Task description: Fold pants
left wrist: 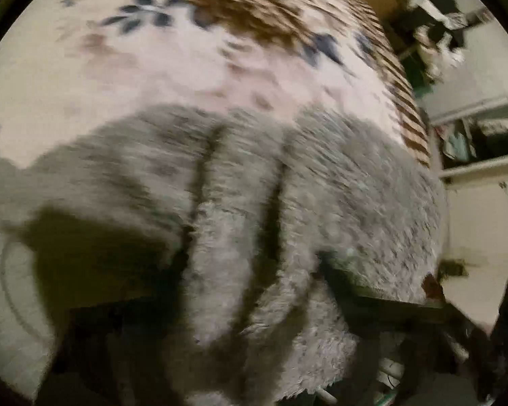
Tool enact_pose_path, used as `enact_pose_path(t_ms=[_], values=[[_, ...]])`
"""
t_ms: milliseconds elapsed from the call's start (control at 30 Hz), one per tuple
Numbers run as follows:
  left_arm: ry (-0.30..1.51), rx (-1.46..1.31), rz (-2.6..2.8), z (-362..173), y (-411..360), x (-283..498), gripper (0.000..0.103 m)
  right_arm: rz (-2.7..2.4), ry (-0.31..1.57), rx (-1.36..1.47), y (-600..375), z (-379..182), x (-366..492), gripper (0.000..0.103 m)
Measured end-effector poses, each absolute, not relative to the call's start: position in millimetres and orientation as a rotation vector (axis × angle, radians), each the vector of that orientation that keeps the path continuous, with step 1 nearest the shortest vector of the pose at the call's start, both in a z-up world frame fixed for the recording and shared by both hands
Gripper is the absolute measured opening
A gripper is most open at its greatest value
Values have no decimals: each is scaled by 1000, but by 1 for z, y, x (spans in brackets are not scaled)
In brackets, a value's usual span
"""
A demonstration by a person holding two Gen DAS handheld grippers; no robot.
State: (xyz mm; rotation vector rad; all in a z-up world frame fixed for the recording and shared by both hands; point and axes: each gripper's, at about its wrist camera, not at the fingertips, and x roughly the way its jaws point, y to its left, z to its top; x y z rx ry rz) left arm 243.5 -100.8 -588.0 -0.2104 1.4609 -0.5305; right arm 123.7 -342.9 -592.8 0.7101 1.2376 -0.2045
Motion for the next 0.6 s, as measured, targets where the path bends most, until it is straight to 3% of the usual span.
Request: enact_pose_path(t_ms=[200,367,467,500,567,600], values=[[1339,-323,-534,-545,-53,212,15,-248,1263,730,-354,-611,135,91],[1386,-377,-410,-556,-4,195,15,-208,1322,681,-345,-621,150,91],[1454,-514,-358,-576,18,197,24,-187,1360,648,-337,-627,155,91],[1473,-522,-326,-575,22,200,32,-183,1367,640,-334,-628,157,91],[1436,-547,-321,-561,27,202,34,-179,1376,618,-329,-629,160,91],[1388,-541,-308,-547,29,201,46,-178,1377,607,-327,-628,161,91]])
